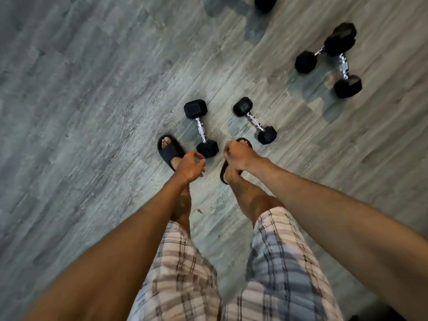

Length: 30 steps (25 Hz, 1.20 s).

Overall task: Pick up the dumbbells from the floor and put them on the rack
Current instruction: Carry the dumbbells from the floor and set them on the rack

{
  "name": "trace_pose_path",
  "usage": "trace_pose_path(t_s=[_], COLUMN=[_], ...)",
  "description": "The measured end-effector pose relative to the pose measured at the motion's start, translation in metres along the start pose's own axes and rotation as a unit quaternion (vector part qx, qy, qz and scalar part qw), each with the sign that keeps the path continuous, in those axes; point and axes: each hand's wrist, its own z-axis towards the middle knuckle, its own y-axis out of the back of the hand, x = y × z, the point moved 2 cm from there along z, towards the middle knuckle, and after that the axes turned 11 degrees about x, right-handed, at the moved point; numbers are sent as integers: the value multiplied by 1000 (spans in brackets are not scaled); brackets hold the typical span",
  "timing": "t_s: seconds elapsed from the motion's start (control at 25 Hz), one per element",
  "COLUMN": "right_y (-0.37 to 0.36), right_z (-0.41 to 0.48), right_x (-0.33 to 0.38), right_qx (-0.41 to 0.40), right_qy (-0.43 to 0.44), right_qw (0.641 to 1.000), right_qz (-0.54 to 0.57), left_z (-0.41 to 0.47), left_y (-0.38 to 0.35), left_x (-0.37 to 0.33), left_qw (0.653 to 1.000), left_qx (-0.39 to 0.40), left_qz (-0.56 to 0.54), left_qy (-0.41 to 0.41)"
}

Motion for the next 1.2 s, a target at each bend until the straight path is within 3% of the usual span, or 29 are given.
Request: trace_pose_path(t_s=[0.12, 0.36, 0.68, 0.88, 1.04, 1.2], right_y=[-26, -76, -115, -132, -133, -135], right_z=[64, 206, 363, 410, 430, 424], right_x=[-10, -58, -89, -81, -79, -69], right_qx=[-45, -41, -62, -21, 21, 2], right_qy=[-38, -46, -10, 0, 9, -13], right_qw=[996, 986, 964, 948, 948, 942], right_qz=[69, 152, 258, 319, 318, 336], left_z=[63, 200, 376, 422, 439, 438], left_y=[16, 38, 44, 35, 30, 30], left_x=[16, 49, 73, 75, 70, 66], left_qw=[999, 999, 968, 925, 893, 900], left_qx=[16, 24, -25, 0, 81, 62], left_qz=[38, 4, -243, -378, -442, -426], left_qy=[8, 48, 55, 31, 28, 67])
